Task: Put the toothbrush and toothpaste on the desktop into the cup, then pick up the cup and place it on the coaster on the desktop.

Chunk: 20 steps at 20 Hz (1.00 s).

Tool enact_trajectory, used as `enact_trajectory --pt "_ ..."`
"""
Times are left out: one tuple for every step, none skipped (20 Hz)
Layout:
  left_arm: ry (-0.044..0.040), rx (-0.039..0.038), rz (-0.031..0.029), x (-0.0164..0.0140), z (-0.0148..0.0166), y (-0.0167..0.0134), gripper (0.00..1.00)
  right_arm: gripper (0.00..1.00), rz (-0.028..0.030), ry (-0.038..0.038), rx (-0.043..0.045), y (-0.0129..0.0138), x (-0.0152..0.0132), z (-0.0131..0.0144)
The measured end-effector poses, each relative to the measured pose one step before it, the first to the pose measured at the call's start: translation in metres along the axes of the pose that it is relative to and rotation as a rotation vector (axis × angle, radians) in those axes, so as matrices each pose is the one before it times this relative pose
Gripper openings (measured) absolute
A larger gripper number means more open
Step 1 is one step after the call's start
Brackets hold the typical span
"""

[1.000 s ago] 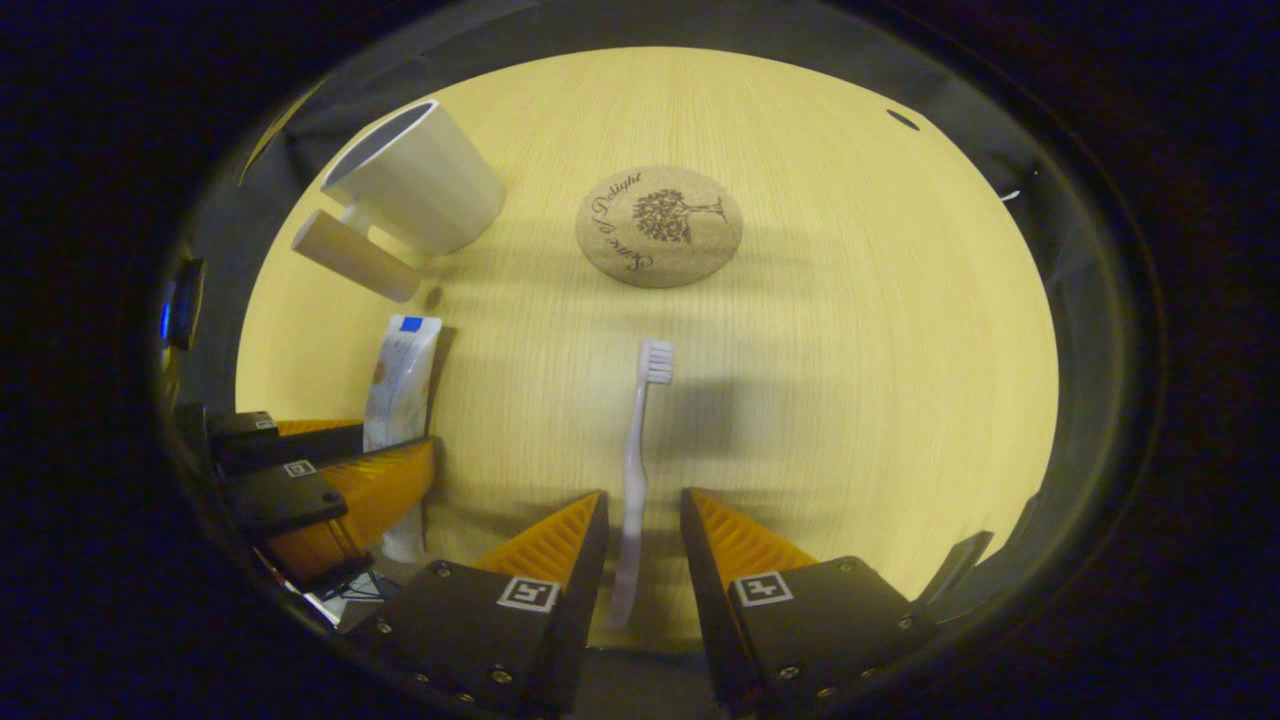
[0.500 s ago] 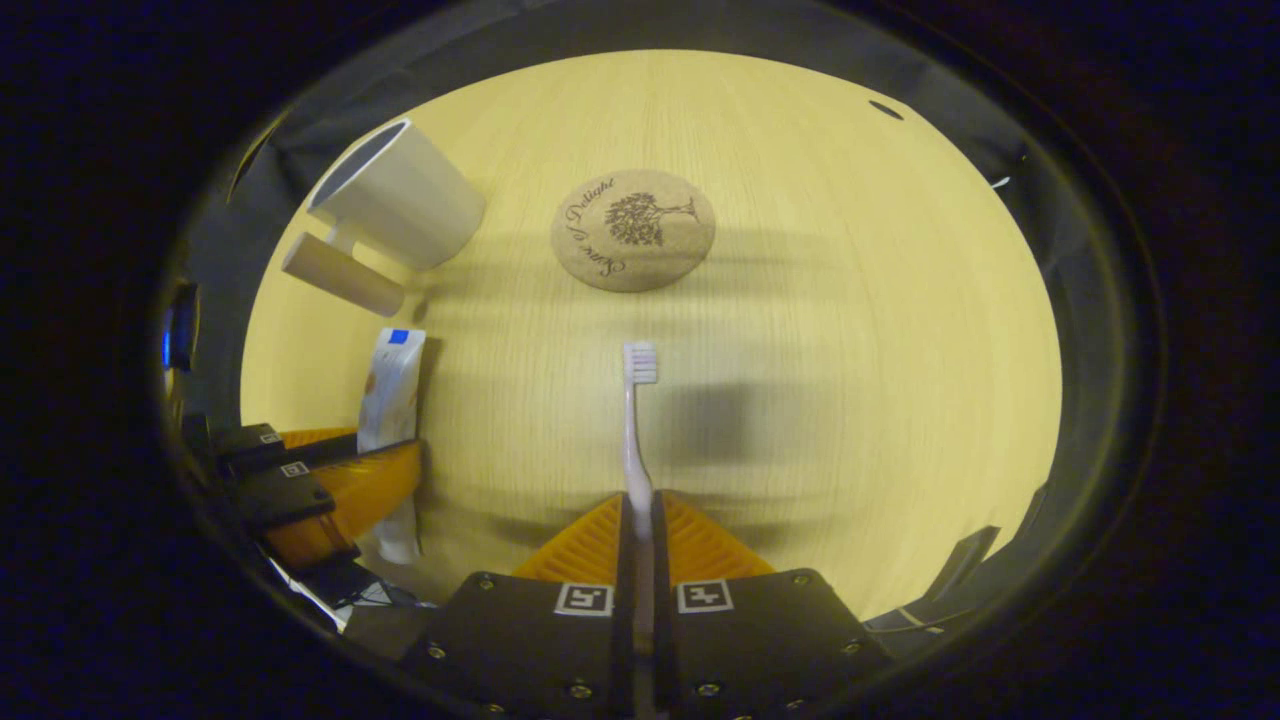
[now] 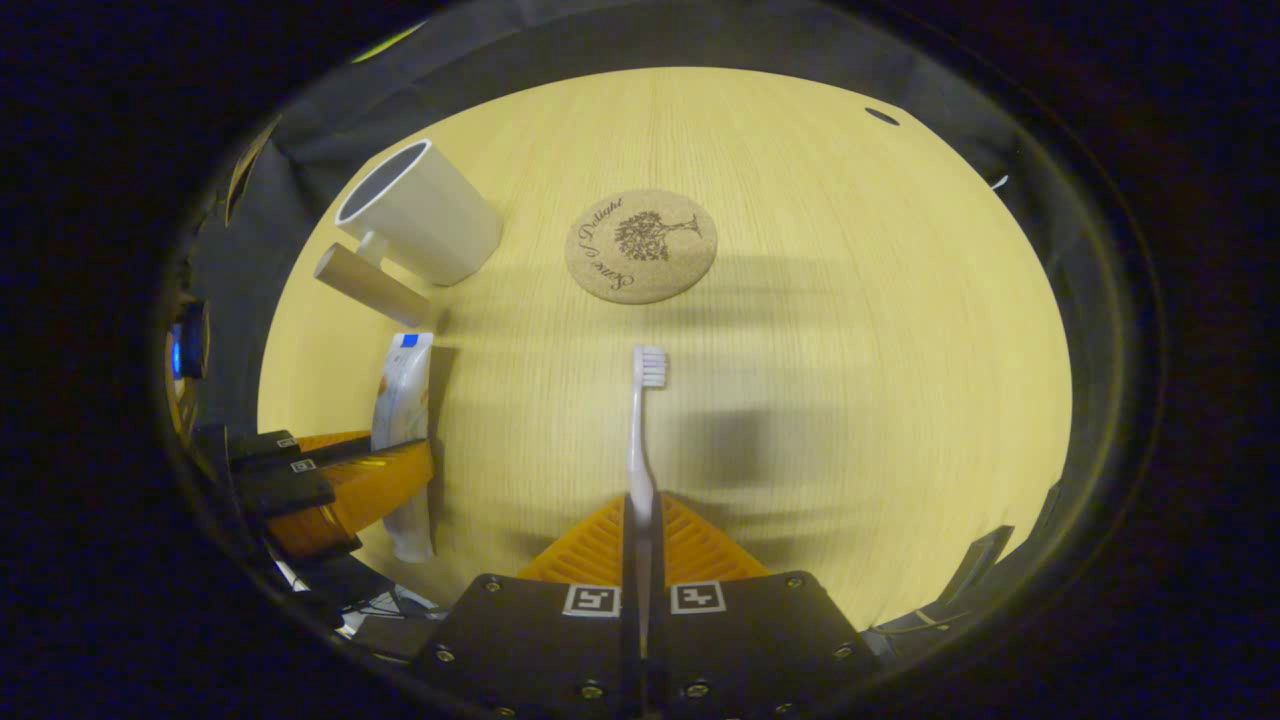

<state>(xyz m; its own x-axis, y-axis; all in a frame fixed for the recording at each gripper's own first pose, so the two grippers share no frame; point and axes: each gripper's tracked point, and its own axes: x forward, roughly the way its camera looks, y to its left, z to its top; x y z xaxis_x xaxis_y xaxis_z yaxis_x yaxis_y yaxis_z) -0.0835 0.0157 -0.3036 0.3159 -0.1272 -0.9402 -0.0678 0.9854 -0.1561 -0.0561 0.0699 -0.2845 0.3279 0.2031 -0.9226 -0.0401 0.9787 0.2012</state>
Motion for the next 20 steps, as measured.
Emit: enact_trajectory --pt "-0.02389 -0.00541 -0.00073 -0.00270 0.00196 0.00015 0.25 0.04 0.01520 -0.01785 0.00275 0.00172 -0.00447 0.00215" --pt "-0.02530 -0.00587 -0.00439 -0.00413 0.00318 -0.00053 0.25 0.04 0.01756 -0.01671 0.00426 0.00347 -0.00311 0.00237" --pt "-0.02279 -0.00691 -0.00111 -0.00537 0.00278 0.00024 0.25 0.04 0.03091 -0.02616 0.00394 0.00525 -0.00435 0.00444" --pt "-0.02434 -0.00729 -0.00156 -0.00485 0.00376 0.00046 0.25 0.04 0.03348 -0.02656 0.00510 0.00589 -0.00372 0.00401" --pt "-0.02106 -0.00627 -0.00160 -0.00342 0.00189 0.00097 0.24 0.04 0.01836 -0.02298 0.00238 0.00319 -0.00397 0.00404" --pt "-0.02125 -0.00944 0.00053 -0.00373 0.00252 0.00223 0.25 0.04 0.00936 -0.01950 -0.00272 0.00155 -0.00350 0.00326" --pt "-0.01922 -0.00691 -0.00180 -0.00221 0.00274 0.00191 0.25 0.04 0.01097 -0.02227 -0.00400 0.00274 -0.00312 0.00476" --pt "-0.01985 -0.00890 0.00495 -0.00405 0.00412 0.00396 0.25 0.04 0.00960 -0.02017 -0.00477 0.00242 -0.00302 0.00465" --pt "-0.02336 -0.00628 -0.00357 -0.00161 0.00253 0.00209 0.24 0.04 0.00941 -0.02113 -0.00626 0.00295 -0.00310 0.00357" --pt "-0.01946 -0.00759 0.00071 -0.00397 0.00216 0.00278 0.25 0.04 0.00762 -0.02174 -0.00810 0.00256 -0.00272 0.00509" --pt "-0.02149 -0.00690 0.00049 -0.00322 0.00348 0.00077 0.25 0.04 0.00892 -0.02300 -0.00729 0.00270 -0.00230 0.00589" --pt "-0.02060 -0.00449 0.00191 -0.00518 0.00360 0.00258 0.25 0.04 0.00839 -0.02400 -0.00540 0.00328 -0.00252 0.00601" --pt "-0.02325 -0.00452 0.00658 -0.00494 0.00444 0.00246 0.25 0.04 0.01025 -0.02308 -0.00520 0.00357 -0.00211 0.00643" --pt "-0.01969 -0.00425 0.00377 -0.00425 0.00464 0.00091 0.25 0.04 0.01299 -0.02310 -0.00649 0.00379 -0.00242 0.00704" --pt "-0.02056 -0.00818 0.00293 -0.00256 0.00131 0.00301 0.25 0.04 0.00427 -0.01953 -0.00630 0.00221 -0.00183 0.00615" --pt "-0.01995 -0.00777 -0.00102 -0.00262 0.00274 0.00319 0.25 0.04 0.00810 -0.02320 -0.00592 0.00222 -0.00230 0.00677" --pt "-0.02367 -0.00507 0.00030 -0.00462 0.00395 0.00494 0.25 0.04 0.00904 -0.02010 -0.00729 0.00408 -0.00121 0.00640" --pt "-0.02210 0.00029 0.00397 -0.00485 0.00418 0.00611 0.25 0.04 0.00644 -0.01910 -0.00738 0.00145 -0.00149 0.00637" --pt "-0.02382 0.00093 0.00573 -0.00683 0.00539 0.00607 0.25 0.04 0.00647 -0.01791 -0.00865 0.00226 -0.00157 0.00709" --pt "-0.02617 -0.00414 0.00379 -0.00614 0.00554 0.00726 0.25 0.04 0.00335 -0.01938 -0.00840 0.00098 -0.00125 0.00566"
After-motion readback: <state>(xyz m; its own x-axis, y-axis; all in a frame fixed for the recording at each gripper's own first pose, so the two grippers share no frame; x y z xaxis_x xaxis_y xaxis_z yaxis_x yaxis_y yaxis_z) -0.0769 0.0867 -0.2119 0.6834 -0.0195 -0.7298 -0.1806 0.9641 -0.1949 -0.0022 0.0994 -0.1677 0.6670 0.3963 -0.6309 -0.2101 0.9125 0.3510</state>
